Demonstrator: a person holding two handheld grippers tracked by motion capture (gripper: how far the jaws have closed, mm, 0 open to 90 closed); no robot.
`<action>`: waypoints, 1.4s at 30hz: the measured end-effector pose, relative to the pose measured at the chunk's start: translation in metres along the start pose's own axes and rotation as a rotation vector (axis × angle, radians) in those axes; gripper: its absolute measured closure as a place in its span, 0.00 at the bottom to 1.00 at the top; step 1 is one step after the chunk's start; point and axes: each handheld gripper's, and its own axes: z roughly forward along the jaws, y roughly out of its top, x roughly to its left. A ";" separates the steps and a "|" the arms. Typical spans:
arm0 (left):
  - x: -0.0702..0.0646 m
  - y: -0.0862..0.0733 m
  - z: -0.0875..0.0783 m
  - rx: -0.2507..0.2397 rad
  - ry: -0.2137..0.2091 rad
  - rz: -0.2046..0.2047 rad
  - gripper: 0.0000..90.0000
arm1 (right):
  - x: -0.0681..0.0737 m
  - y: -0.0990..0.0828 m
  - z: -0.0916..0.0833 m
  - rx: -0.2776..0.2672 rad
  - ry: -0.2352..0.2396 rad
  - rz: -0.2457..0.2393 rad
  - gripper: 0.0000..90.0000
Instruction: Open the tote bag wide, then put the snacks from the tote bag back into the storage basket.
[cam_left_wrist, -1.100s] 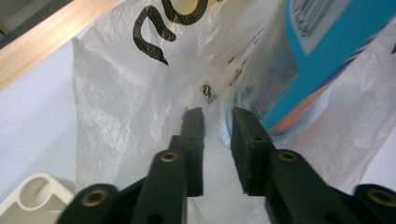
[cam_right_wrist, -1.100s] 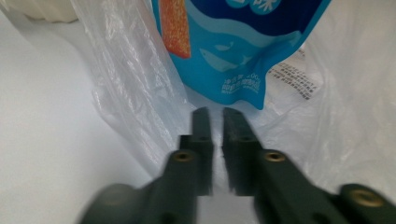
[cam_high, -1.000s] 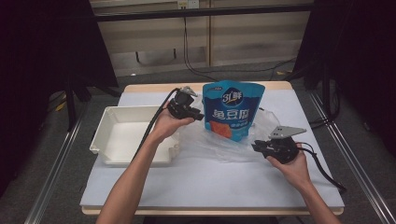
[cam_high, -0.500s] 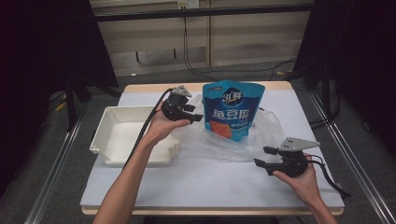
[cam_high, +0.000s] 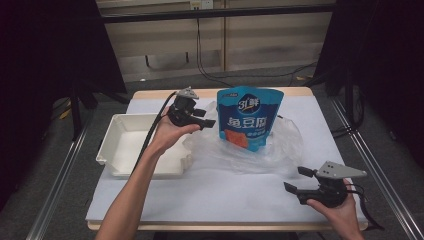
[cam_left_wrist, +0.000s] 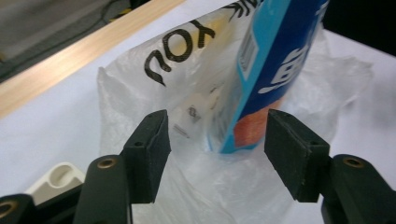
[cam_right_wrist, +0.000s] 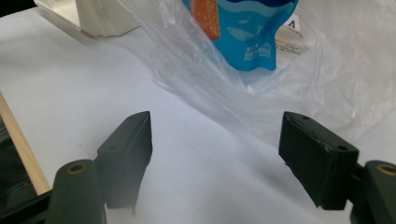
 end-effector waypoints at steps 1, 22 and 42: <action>0.000 0.000 -0.001 0.008 0.003 0.009 0.42 | 0.002 -0.002 -0.002 0.004 0.002 0.006 0.29; -0.010 0.042 -0.015 0.050 -0.036 0.166 0.32 | 0.025 -0.018 0.007 0.065 0.077 0.005 0.27; -0.023 0.090 -0.023 0.079 -0.031 0.249 0.44 | 0.027 -0.021 0.010 0.075 0.091 -0.020 0.27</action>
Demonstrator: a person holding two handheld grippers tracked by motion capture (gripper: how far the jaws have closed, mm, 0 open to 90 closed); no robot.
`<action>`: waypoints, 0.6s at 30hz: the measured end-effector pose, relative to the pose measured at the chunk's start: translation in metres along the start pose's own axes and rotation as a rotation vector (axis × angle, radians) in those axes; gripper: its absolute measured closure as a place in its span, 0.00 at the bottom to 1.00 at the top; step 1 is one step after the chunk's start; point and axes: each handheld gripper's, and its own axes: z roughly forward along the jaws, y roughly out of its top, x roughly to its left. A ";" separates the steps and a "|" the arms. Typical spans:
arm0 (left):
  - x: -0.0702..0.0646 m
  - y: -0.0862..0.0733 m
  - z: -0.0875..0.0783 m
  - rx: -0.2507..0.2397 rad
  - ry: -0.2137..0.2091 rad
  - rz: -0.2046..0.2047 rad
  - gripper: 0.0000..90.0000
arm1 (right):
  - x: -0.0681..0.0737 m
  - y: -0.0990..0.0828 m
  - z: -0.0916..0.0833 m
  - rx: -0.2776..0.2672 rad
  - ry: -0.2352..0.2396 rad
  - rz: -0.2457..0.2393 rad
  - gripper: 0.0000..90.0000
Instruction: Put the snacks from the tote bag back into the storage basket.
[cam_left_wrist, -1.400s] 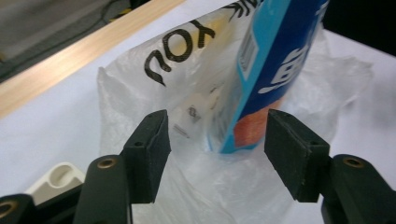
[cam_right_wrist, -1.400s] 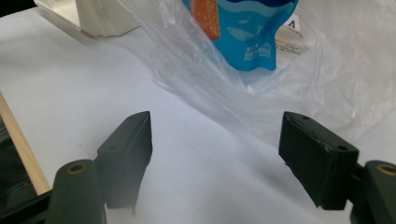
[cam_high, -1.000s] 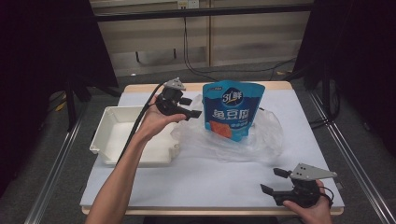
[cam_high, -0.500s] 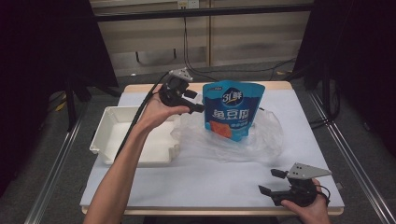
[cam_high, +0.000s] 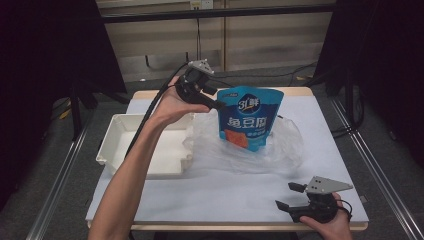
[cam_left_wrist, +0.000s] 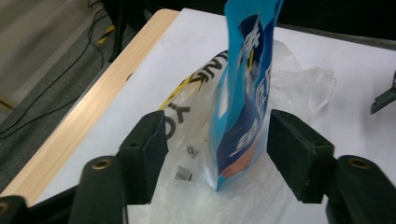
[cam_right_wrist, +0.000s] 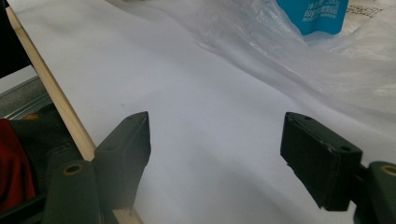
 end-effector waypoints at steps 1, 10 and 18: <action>-0.001 0.002 0.001 0.010 0.008 0.004 0.45 | 0.000 0.000 0.000 0.000 0.000 0.000 0.27; -0.005 0.012 0.011 0.045 0.010 0.026 0.52 | 0.001 0.000 0.004 0.016 0.011 -0.012 0.27; 0.004 0.011 0.032 0.061 -0.039 0.023 0.59 | 0.002 0.000 0.004 0.026 0.015 -0.018 0.27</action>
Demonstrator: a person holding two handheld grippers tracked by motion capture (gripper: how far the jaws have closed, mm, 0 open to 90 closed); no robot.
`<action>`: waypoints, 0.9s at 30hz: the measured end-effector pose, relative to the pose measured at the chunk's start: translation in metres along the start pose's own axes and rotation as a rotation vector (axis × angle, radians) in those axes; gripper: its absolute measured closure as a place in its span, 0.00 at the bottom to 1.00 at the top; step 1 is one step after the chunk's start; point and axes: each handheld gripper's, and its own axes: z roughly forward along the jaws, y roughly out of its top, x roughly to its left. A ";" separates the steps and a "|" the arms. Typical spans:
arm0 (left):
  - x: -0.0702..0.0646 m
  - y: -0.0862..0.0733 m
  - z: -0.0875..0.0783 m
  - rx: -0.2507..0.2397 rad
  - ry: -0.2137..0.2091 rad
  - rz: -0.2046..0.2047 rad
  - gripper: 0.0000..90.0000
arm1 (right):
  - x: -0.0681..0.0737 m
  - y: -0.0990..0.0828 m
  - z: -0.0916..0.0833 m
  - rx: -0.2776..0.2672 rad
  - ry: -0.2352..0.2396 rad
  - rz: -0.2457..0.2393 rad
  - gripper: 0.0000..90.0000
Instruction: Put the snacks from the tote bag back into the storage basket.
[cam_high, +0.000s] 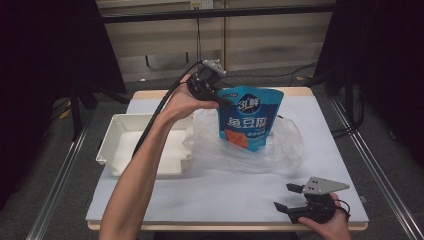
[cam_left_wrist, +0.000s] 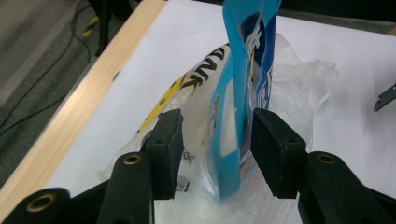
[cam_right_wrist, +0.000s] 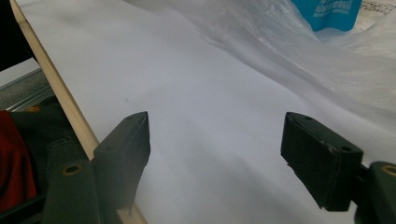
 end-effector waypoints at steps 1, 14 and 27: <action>0.000 0.000 0.000 0.000 0.000 0.000 0.60 | 0.000 0.000 0.000 0.001 0.000 0.001 0.27; -0.005 0.014 0.026 0.116 -0.037 0.027 0.64 | 0.001 0.000 0.001 0.004 0.015 -0.002 0.26; -0.004 0.014 0.029 0.115 -0.056 0.010 0.93 | 0.000 0.001 0.002 0.006 0.013 0.000 0.25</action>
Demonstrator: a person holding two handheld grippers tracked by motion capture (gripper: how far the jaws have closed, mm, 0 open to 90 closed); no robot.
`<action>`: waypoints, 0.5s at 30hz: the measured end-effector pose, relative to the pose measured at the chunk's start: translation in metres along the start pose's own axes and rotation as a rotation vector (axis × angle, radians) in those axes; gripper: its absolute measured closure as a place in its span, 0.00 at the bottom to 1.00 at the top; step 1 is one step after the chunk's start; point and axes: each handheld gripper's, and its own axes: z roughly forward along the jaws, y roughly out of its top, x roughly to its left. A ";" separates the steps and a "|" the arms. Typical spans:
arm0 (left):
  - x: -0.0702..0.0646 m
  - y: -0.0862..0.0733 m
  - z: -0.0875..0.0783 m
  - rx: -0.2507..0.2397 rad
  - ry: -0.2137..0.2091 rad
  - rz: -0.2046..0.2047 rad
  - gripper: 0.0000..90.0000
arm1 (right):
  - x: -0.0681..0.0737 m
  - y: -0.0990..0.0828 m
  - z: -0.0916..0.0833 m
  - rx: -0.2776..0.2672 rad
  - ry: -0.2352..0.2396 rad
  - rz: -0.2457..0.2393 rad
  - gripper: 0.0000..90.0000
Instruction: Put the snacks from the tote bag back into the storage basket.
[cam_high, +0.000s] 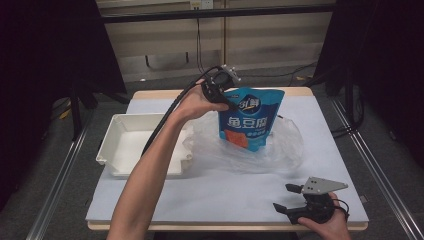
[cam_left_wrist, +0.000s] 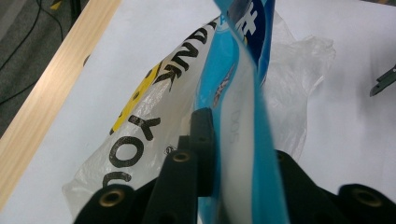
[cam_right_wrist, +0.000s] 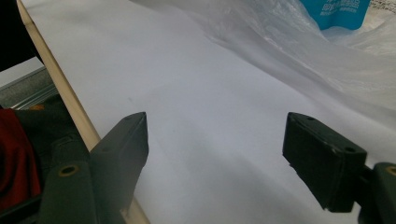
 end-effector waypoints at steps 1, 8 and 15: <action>0.000 0.000 0.000 0.000 0.000 0.000 0.96 | 0.000 0.000 0.000 0.001 0.000 0.001 0.25; -0.002 0.002 0.002 -0.016 0.002 0.008 1.00 | -0.001 0.000 0.000 -0.004 -0.001 -0.001 0.24; -0.002 0.002 0.001 -0.045 -0.017 0.004 1.00 | -0.001 0.000 -0.001 -0.005 -0.002 0.002 0.24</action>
